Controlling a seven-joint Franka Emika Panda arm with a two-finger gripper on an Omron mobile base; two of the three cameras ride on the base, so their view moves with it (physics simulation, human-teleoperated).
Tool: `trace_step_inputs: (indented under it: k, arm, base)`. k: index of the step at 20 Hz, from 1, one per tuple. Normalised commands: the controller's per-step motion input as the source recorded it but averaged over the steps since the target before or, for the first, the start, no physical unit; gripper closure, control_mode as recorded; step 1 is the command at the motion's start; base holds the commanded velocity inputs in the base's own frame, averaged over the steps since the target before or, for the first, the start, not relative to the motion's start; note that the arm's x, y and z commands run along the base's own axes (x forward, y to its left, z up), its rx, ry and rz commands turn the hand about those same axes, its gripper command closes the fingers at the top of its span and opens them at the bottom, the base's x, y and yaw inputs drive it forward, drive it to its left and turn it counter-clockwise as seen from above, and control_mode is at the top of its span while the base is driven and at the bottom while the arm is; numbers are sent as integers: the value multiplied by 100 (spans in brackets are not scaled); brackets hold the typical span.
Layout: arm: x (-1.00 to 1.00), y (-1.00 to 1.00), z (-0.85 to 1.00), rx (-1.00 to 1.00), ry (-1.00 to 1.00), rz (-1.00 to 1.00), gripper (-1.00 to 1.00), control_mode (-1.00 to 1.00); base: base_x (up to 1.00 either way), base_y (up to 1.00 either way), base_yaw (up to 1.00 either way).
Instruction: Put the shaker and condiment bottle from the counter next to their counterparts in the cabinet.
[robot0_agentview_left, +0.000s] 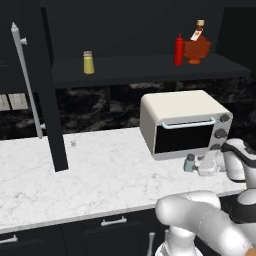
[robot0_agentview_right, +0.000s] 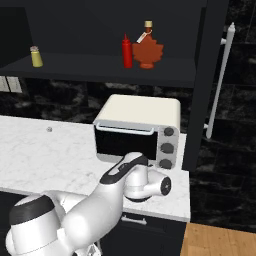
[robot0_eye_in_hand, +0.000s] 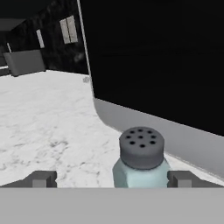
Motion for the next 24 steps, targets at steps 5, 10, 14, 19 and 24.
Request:
trace_step_inputs:
  k: [5,10,14,19,24]
  arm:
    - [28,-11,-12,0,0,11,-100,-100]
    - [9,-11,-14,0,-1,6,-100,-100]
    - [1,-8,-13,0,-1,6,-100,-100]
    - [0,-1,-5,3,0,9,-100,-100]
    - [0,0,0,5,0,12,-100,-100]
  base:
    - [0,0,0]
    - [0,0,0]
    - [0,0,0]
    - [0,0,0]
    - [0,0,0]
